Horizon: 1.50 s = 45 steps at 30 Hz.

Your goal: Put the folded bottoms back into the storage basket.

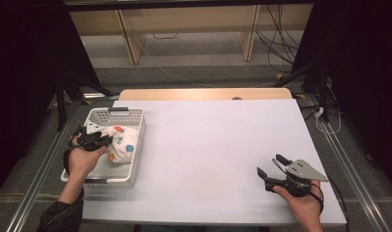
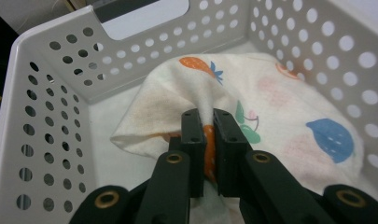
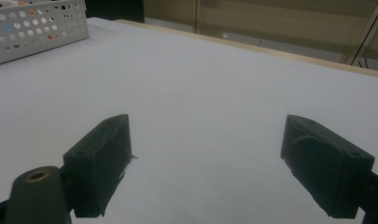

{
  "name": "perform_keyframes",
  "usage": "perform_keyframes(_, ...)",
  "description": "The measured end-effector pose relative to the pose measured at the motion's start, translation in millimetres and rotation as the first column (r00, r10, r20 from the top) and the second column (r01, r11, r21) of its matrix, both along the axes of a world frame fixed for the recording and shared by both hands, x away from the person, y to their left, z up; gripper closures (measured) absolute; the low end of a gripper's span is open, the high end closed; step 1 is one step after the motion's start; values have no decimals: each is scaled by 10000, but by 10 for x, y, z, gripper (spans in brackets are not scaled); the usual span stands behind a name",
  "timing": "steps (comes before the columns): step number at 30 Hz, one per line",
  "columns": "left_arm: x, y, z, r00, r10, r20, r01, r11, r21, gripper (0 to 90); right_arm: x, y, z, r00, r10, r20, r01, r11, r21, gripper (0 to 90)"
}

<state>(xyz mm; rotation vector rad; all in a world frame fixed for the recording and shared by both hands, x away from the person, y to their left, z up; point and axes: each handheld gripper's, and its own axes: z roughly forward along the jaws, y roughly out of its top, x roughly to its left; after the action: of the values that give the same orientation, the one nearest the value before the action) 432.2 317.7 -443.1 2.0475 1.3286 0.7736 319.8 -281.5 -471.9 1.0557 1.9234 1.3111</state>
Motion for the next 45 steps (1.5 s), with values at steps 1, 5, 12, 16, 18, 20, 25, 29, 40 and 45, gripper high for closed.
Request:
perform_keyframes(1, 11, 8, -10, 10000, -1, -29, 1, 10000, 63, 832, 0, 0, 1, 10000, 3, -1, -3, 10000, 2, 169)
perform_keyframes(5, 42, 32, -46, 9998, 121, -173, -119, 9998, 135, 831, 1, -1, 0, 10000, 10, 11, -10, 10000, 25, 169)
perform_keyframes(12, 69, 61, -93, 9993, 267, -276, -260, 9993, 262, 827, 1, 0, 1, 10000, 15, 18, -15, 10000, 19, 169)
perform_keyframes(16, 81, 66, -110, 9989, 309, -343, -298, 9990, 333, 828, 6, 4, -4, 10000, 18, 78, -19, 10000, 92, 169)
perform_keyframes(18, 85, 67, -115, 9989, 314, -361, -299, 9988, 400, 828, 1, 0, 0, 10000, 2, 8, -2, 10000, 30, 169)
perform_keyframes(20, 88, 69, -119, 9988, 311, -372, -295, 9987, 419, 828, -1, -1, 2, 10000, -11, -5, 11, 10000, -3, 169)
perform_keyframes(25, 94, 84, -128, 9985, 341, -431, -314, 9976, 618, 828, 5, 4, -4, 10000, 18, 71, -19, 10000, 83, 169)
perform_keyframes(29, 104, 110, -148, 9976, 471, -501, -434, 9965, 718, 823, 5, 4, -3, 10000, 17, 88, -18, 9999, 102, 169)
perform_keyframes(40, 119, -50, 5, 9941, 1008, 402, -998, 9947, -259, 457, 6, 3, 3, 10000, 0, 86, -1, 10000, 78, 169)
perform_keyframes(45, 175, -344, 18, 9997, -236, -93, 232, 9987, -453, 757, 8, -1, 7, 10000, -8, 82, 8, 10000, 59, 169)
